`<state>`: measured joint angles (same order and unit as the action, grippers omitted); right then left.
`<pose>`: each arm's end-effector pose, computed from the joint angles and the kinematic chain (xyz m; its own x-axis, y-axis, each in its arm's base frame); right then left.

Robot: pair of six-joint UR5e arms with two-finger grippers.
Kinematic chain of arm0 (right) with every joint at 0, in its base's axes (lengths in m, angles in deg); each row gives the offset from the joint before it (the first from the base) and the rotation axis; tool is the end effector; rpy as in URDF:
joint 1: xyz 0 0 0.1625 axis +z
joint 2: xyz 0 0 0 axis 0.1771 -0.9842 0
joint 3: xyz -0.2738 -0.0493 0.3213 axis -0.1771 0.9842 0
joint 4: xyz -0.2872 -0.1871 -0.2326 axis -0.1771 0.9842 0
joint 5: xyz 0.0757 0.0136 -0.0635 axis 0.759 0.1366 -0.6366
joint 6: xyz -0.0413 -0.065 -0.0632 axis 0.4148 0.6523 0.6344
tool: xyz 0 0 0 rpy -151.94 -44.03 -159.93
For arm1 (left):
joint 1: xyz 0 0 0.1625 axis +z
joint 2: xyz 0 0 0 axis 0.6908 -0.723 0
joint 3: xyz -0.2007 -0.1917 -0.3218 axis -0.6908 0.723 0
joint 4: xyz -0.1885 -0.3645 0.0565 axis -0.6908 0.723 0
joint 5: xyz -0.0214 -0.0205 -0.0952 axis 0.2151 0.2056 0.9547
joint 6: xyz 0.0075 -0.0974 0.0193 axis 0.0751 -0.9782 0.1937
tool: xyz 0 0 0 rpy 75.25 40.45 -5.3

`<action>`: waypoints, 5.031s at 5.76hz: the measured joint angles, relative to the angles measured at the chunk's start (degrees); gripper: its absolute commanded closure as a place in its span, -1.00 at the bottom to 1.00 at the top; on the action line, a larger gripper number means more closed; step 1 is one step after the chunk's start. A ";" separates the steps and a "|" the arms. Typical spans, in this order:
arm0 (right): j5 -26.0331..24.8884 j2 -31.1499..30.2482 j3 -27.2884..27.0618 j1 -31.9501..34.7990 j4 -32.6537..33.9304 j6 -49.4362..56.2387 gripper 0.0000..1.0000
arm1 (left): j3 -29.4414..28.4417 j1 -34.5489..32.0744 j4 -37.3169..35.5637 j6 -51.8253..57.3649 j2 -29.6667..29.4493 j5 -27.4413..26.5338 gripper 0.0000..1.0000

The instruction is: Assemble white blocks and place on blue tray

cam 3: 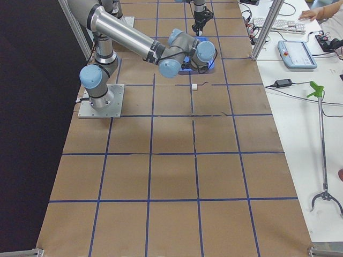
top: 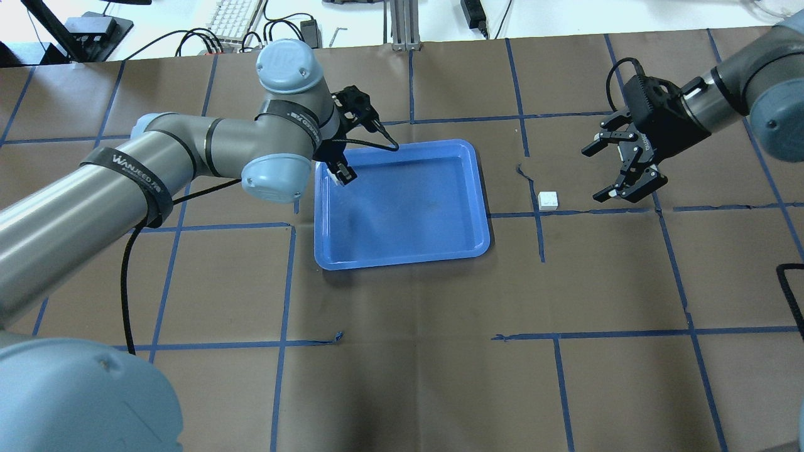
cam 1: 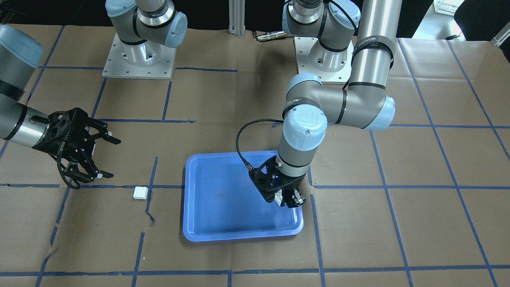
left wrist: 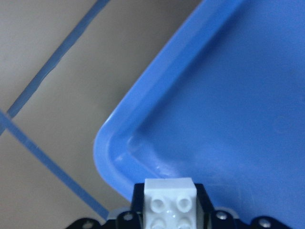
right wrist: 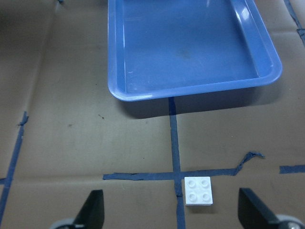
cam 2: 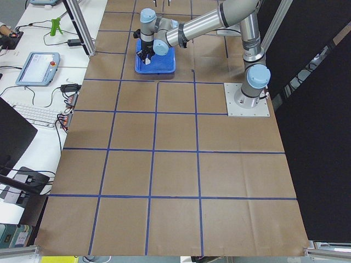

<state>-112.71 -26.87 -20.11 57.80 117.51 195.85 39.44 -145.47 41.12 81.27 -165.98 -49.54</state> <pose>-0.0200 -0.5488 0.2727 -0.0274 -0.9988 -0.0395 -0.8083 0.0454 -0.5870 -0.2583 -0.5870 0.2360 -0.4243 0.9013 -0.0874 0.9053 0.4201 -0.0620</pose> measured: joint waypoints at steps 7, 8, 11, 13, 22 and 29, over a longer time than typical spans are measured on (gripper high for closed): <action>7.72 11.71 -8.18 -0.52 23.32 0.64 -1.00 | 2.22 -7.05 -2.23 17.77 -2.18 0.48 0.79; 7.91 11.87 -8.20 -0.48 23.44 0.69 -0.97 | 2.20 -7.37 -2.27 17.43 -2.53 0.49 0.79; 8.07 12.64 -8.09 -0.46 23.47 0.79 -0.60 | 2.56 -7.51 -2.23 16.78 -3.78 0.39 -0.51; 7.90 13.57 -7.60 -0.49 23.44 0.78 0.22 | 2.43 -7.54 -2.15 15.70 -4.51 0.24 -0.73; 7.95 4.00 -3.14 5.37 17.96 -2.38 0.51 | -0.28 3.73 27.98 -16.72 24.66 -0.25 -0.97; 8.19 14.99 -7.72 26.10 52.45 -35.04 0.49 | -10.98 5.08 39.03 -57.85 26.69 -0.72 -0.98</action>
<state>-104.52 -11.88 -27.83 83.89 169.96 160.81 28.47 -140.38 80.15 23.42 -139.28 -50.26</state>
